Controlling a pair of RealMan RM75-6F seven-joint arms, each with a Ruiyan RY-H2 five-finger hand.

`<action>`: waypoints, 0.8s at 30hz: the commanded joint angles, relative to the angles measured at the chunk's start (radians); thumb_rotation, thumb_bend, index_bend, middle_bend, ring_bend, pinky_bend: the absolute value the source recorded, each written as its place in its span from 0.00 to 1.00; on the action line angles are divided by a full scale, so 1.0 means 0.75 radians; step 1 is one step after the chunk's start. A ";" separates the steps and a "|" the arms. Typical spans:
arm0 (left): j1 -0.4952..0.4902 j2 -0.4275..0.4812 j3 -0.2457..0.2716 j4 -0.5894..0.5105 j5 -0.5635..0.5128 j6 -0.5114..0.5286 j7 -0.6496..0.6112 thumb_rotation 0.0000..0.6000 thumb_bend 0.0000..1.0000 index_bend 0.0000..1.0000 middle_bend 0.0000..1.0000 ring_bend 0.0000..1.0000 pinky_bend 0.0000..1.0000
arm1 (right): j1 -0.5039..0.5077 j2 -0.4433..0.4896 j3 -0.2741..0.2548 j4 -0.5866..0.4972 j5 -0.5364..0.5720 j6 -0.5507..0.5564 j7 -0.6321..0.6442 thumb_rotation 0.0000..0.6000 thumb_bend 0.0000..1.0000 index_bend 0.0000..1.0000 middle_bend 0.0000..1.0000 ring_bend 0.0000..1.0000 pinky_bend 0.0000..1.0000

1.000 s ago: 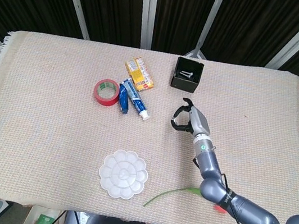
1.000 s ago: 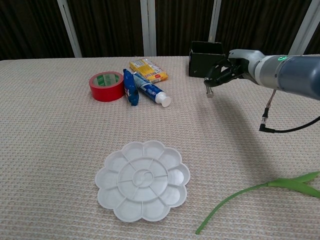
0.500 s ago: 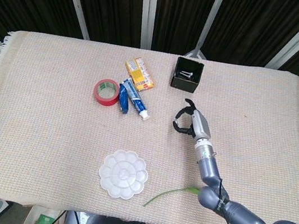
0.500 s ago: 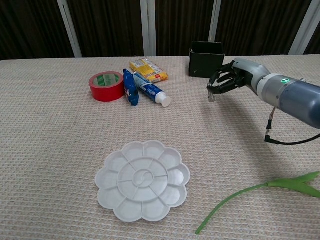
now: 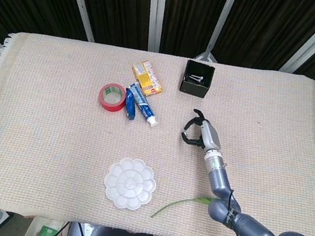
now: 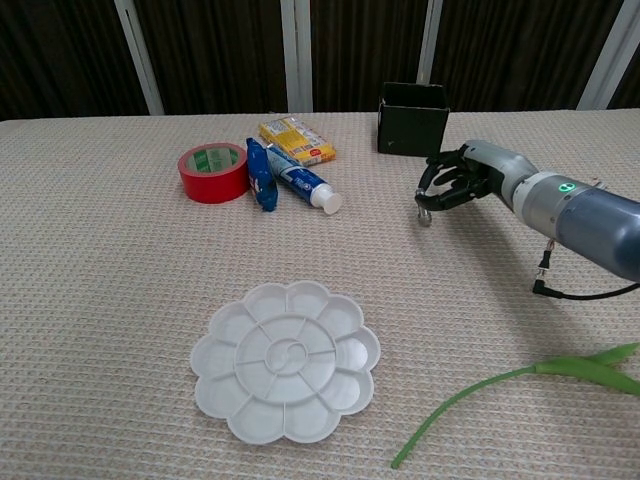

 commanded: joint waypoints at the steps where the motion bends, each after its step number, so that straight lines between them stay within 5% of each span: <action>1: 0.000 0.000 0.000 0.000 0.000 0.000 0.000 1.00 0.34 0.16 0.00 0.00 0.00 | 0.001 0.004 -0.001 -0.002 0.003 -0.006 -0.004 1.00 0.38 0.62 0.11 0.16 0.09; 24: 0.001 -0.007 0.003 -0.004 0.005 0.003 0.023 1.00 0.34 0.16 0.00 0.00 0.00 | -0.002 0.061 -0.003 -0.049 0.075 -0.066 -0.064 1.00 0.38 0.60 0.11 0.12 0.07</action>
